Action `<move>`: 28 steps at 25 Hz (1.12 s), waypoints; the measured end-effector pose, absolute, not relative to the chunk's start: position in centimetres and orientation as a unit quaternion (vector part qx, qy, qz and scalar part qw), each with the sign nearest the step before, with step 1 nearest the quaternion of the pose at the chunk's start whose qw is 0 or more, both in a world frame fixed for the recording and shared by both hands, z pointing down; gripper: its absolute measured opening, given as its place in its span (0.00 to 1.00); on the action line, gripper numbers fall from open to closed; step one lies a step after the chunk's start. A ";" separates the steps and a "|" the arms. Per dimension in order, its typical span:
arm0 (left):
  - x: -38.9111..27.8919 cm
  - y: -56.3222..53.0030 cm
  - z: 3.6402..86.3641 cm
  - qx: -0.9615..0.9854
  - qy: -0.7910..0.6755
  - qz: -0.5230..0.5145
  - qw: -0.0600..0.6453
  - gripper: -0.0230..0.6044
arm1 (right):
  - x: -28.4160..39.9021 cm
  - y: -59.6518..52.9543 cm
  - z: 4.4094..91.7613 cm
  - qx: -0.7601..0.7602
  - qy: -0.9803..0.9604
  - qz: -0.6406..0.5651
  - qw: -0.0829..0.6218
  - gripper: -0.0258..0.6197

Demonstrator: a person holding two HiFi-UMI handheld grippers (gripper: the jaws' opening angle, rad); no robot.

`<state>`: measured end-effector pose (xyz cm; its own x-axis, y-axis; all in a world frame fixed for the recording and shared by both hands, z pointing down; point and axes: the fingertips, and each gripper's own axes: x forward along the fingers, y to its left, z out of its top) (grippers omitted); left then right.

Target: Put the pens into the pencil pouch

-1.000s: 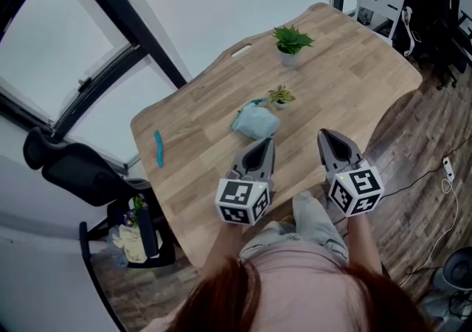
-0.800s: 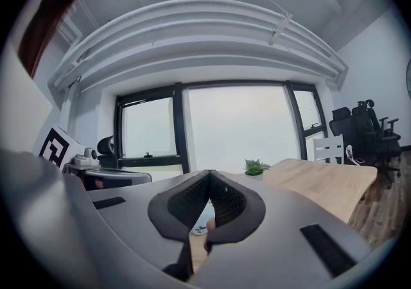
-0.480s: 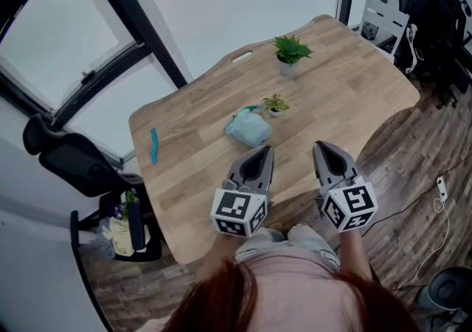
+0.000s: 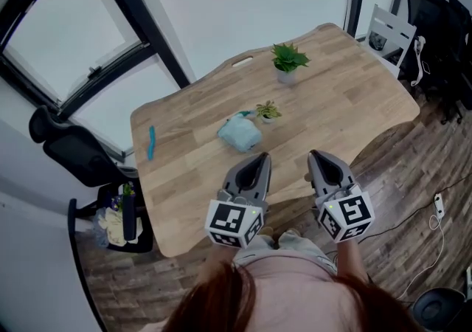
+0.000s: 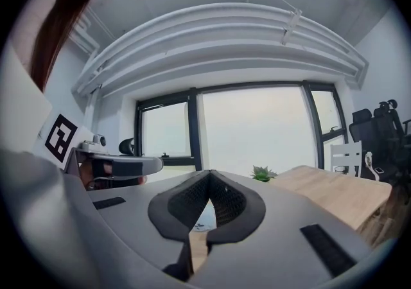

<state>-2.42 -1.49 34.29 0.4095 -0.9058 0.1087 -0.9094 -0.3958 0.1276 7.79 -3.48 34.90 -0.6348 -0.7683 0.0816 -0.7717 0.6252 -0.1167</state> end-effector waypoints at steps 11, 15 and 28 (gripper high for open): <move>1.7 -1.5 34.6 0.826 -0.556 0.019 0.086 0.04 | 11.1 -4.0 35.0 0.413 -0.909 0.051 0.021 0.04; 1.9 -1.3 34.7 0.822 -0.563 0.020 0.086 0.04 | 11.4 -4.1 35.3 0.416 -0.908 0.033 0.030 0.04; 0.5 -1.7 34.1 0.823 -0.563 0.029 0.073 0.04 | 10.0 -5.2 35.0 0.440 -0.897 0.017 0.040 0.04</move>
<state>0.46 -1.68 34.11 0.3641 -0.9222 0.1301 -0.9308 -0.3552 0.0866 10.03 -5.19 35.02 -0.6091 -0.7882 0.0877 -0.7911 0.6117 0.0042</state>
